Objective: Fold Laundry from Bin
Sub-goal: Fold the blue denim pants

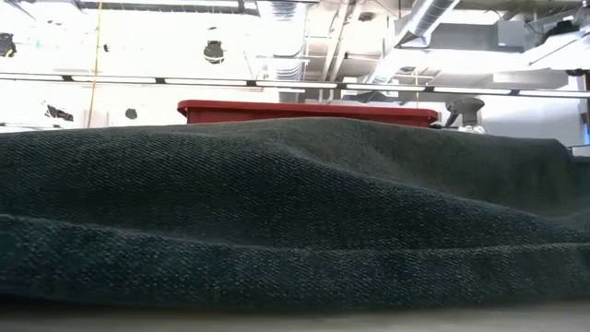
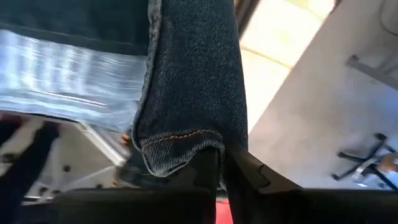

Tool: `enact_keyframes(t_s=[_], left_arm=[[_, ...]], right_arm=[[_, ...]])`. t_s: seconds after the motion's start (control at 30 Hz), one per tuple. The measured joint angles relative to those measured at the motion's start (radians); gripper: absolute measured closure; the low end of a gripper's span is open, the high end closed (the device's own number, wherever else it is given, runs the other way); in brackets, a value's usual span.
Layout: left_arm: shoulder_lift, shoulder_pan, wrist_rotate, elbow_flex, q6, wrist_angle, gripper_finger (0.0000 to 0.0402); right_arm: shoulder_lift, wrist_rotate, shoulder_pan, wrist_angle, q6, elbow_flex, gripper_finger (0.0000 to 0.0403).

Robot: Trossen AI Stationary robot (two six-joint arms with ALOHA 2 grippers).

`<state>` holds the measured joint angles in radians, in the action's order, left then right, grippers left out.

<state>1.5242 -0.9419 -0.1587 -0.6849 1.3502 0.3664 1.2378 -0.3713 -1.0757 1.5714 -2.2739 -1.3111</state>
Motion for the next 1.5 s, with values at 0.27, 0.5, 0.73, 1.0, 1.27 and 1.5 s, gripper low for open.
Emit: enact_keyframes(t_s=[0.27, 0.5, 0.73, 1.0, 1.27, 1.5], left_arm=[[-0.001, 0.000, 0.011, 0.000, 0.051, 0.001, 0.0376], [-0.073, 0.005, 0.012, -0.033, 0.051, -0.023, 0.0376], [-0.266, 0.042, -0.189, -0.108, -0.011, -0.031, 0.0376], [-0.449, 0.163, -0.704, -0.167, -0.336, -0.039, 0.0376], [-0.474, 0.462, -0.488, -0.238, -0.636, -0.045, 0.0340], [-0.478, 0.557, -0.452, -0.241, -0.632, -0.042, 0.0297]], right_arm=[[-0.016, -0.022, -0.007, -0.001, 0.005, 0.028, 0.0322], [-0.028, -0.023, -0.007, 0.000, 0.022, 0.027, 0.0254], [-0.074, 0.080, -0.007, -0.001, 0.016, -0.014, 0.0201], [-0.151, 0.095, -0.007, -0.016, 0.028, -0.016, 0.0195], [-0.230, 0.288, 0.012, -0.062, 0.100, -0.016, 0.0197], [-0.337, 0.343, 0.014, -0.027, 0.056, -0.016, 0.0197]])
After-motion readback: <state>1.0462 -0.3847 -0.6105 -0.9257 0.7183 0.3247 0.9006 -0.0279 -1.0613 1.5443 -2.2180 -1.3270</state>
